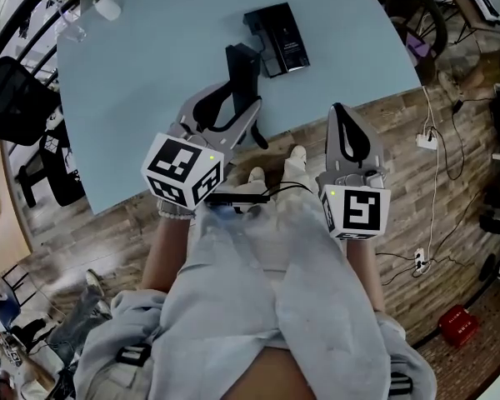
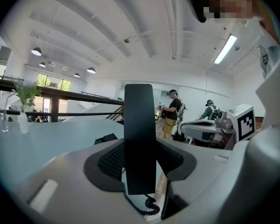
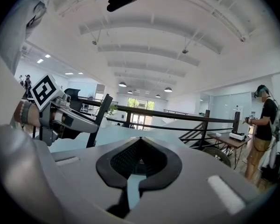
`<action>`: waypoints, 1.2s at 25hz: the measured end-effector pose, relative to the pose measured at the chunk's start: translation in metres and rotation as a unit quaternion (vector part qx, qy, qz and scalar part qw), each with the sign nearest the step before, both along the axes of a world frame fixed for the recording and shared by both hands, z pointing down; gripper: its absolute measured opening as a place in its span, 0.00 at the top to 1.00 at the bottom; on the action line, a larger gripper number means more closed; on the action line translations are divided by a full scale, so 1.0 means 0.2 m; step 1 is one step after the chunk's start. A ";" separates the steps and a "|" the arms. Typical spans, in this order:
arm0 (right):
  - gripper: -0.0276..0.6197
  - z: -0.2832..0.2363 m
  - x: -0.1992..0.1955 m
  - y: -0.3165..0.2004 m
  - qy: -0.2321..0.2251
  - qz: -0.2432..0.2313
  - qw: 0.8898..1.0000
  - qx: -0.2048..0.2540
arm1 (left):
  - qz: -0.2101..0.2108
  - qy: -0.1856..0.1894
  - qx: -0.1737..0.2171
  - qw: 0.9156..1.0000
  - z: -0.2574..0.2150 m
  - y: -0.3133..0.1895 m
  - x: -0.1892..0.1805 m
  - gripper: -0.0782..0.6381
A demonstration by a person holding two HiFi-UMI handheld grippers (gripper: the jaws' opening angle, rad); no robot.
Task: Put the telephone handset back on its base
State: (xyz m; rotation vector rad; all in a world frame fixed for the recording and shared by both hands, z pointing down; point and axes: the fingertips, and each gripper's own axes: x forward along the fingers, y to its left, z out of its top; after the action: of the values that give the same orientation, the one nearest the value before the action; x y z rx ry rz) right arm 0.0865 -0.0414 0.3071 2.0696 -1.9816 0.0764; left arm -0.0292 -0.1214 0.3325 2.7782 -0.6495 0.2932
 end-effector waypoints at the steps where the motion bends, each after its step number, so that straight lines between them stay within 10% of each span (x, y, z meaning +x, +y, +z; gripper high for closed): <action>1: 0.95 0.00 0.00 -0.01 -0.001 -0.003 1.000 0.001 | -0.004 0.000 -0.001 1.000 0.00 0.00 0.00 0.61; 30: 0.95 0.08 0.29 -0.35 -0.011 -0.117 0.993 -0.029 | -0.125 -0.027 -0.051 0.990 0.11 -0.22 0.21 0.61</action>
State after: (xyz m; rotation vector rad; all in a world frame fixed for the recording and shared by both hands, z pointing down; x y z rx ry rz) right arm 0.1454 -0.1117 0.3238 1.7958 -2.1917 0.1076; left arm 0.0127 -0.1658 0.3553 2.5648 -0.9585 0.3380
